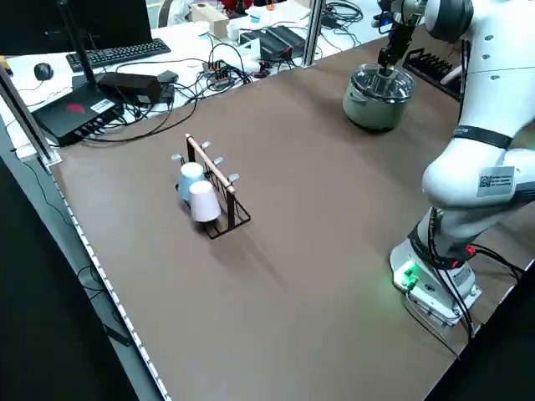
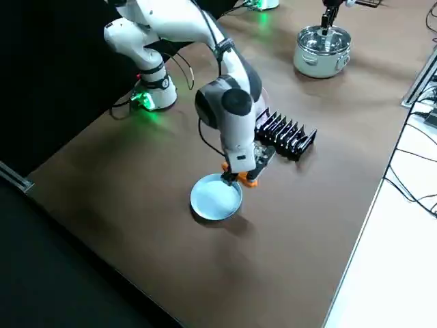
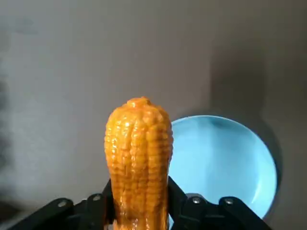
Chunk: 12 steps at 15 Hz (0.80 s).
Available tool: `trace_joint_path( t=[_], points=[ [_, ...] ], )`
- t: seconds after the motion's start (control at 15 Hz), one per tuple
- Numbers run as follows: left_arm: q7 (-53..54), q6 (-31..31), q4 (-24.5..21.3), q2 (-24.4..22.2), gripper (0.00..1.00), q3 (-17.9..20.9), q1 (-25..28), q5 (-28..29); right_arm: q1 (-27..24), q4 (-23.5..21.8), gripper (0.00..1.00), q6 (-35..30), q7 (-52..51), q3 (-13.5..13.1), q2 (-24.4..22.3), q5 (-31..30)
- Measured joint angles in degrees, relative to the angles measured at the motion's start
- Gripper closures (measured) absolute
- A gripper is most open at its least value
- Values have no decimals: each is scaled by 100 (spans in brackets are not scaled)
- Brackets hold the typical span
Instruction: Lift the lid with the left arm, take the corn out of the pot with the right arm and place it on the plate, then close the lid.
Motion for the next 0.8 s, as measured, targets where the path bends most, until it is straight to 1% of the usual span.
trace_joint_path(
  t=[0.2,0.4,0.8],
  points=[
    [18,-3,-5,38,50,7,2,0,-286,-323,59,554,-294,-5,39,0],
    [19,0,0,57,50,7,2,0,-517,-581,59,1041,-418,-10,241,0],
    [52,-1,1,57,50,20,5,49,-663,-629,59,1359,-580,-11,580,0]
  ],
)
